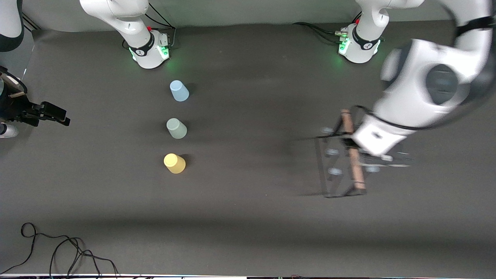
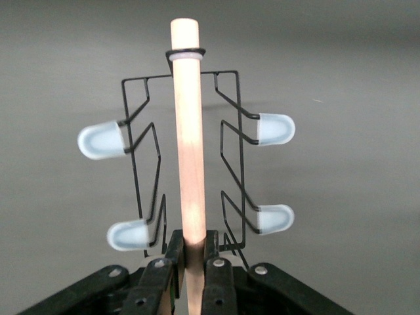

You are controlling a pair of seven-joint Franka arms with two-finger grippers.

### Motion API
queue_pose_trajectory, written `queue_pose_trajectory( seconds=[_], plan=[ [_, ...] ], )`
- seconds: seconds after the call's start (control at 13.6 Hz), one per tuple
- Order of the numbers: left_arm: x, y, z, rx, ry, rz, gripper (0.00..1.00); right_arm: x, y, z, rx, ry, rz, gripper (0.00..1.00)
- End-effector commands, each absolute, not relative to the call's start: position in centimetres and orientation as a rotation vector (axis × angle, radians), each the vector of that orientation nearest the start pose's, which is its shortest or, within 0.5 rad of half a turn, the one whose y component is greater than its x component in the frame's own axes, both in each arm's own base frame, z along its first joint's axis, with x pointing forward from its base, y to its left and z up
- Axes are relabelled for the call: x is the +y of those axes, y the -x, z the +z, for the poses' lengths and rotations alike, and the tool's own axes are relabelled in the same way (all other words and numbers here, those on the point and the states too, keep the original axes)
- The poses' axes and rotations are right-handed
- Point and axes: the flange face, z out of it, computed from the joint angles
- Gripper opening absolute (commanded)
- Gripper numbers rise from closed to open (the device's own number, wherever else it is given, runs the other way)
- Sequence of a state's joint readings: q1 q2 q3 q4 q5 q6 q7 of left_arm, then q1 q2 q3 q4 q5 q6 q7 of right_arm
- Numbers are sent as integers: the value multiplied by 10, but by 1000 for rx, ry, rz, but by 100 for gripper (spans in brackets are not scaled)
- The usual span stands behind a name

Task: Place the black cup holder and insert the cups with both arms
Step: 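Carry the rack to the table middle while the right gripper reaches cups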

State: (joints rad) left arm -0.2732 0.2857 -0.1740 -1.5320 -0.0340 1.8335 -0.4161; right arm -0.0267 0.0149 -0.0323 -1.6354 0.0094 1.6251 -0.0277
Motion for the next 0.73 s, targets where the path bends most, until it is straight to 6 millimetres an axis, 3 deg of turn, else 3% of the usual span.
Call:
queue_pose_trajectory(
  seconds=[0.0,0.15,0.22,0.44,0.66],
  plan=[
    [-372,-571,489,0,3238,45,0,-34,-561,594,14,3145,46,100],
    [-434,-556,480,-126,3252,27,0,-34,-561,594,14,3145,49,100],
    [-462,-543,469,-97,3253,33,0,-34,-561,594,14,3145,49,100],
    [-499,-529,439,-106,3260,16,0,-34,-560,591,19,3142,72,100],
    [-520,-522,403,-59,3240,-10,0,-32,-560,591,41,3141,75,100]
  ],
)
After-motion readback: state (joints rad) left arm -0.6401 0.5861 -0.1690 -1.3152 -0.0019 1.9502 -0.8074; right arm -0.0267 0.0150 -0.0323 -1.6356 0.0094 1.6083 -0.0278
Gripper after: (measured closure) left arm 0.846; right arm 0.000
